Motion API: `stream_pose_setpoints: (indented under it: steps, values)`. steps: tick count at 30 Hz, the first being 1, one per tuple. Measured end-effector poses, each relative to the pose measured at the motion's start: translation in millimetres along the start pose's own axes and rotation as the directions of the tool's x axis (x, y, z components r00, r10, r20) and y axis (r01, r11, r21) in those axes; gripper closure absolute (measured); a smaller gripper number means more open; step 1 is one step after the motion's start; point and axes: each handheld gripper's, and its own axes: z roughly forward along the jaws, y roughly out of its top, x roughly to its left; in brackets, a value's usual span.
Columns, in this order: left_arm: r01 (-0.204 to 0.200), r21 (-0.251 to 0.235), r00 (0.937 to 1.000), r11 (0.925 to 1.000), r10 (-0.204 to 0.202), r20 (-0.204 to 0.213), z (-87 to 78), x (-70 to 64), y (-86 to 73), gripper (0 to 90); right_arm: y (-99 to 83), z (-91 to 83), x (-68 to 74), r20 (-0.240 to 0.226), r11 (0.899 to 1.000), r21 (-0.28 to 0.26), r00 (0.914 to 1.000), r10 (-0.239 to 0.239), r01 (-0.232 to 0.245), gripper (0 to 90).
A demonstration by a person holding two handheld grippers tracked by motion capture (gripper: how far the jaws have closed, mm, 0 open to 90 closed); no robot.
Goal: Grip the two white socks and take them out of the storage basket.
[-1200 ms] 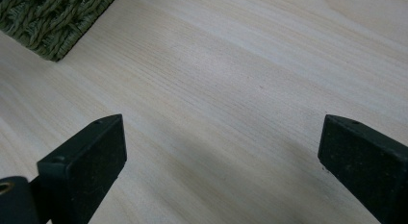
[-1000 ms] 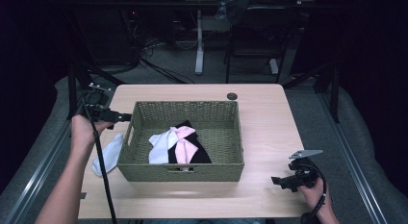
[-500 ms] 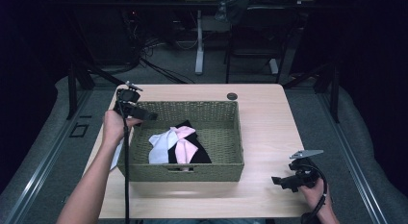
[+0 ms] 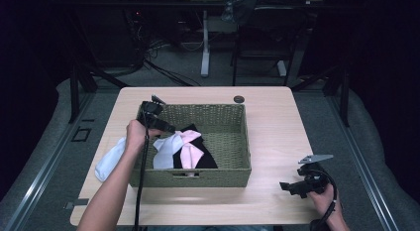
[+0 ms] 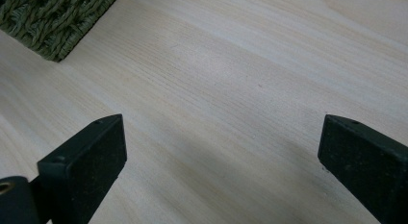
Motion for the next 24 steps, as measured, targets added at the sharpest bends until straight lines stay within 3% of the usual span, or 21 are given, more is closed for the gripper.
stream_pose_setpoints:
  steps: [6, 17, 21, 24]
  values:
    - [-0.027, 0.05, 0.9996, 0.9984, 0.027, 0.005, 18.2, -6.8, 3.4, 39.3, 0.0, 0.0, 0.0, -0.001, 1.0, 0.001, 1.0, 0.0, 0.0, 2.5]
    - [-0.006, 0.142, 0.9998, 0.9899, 0.003, 0.02, 36.6, -4.4, 1.1, 61.0, -0.1, 0.1, -0.5, -0.007, 1.0, 0.003, 1.0, 0.0, 0.0, 2.5]
    - [-0.011, 0.147, 0.9999, 0.9891, 0.009, 0.013, 37.9, -4.4, -0.8, 75.6, -0.1, 0.1, -0.5, -0.007, 1.0, 0.003, 1.0, -0.001, 0.001, 2.5]
    - [-0.014, 0.122, 0.9999, 0.9924, 0.014, 0.005, 34.4, -5.8, -2.2, 84.9, -0.3, 0.0, -0.1, -0.005, 1.0, -0.001, 1.0, 0.004, -0.004, 2.5]
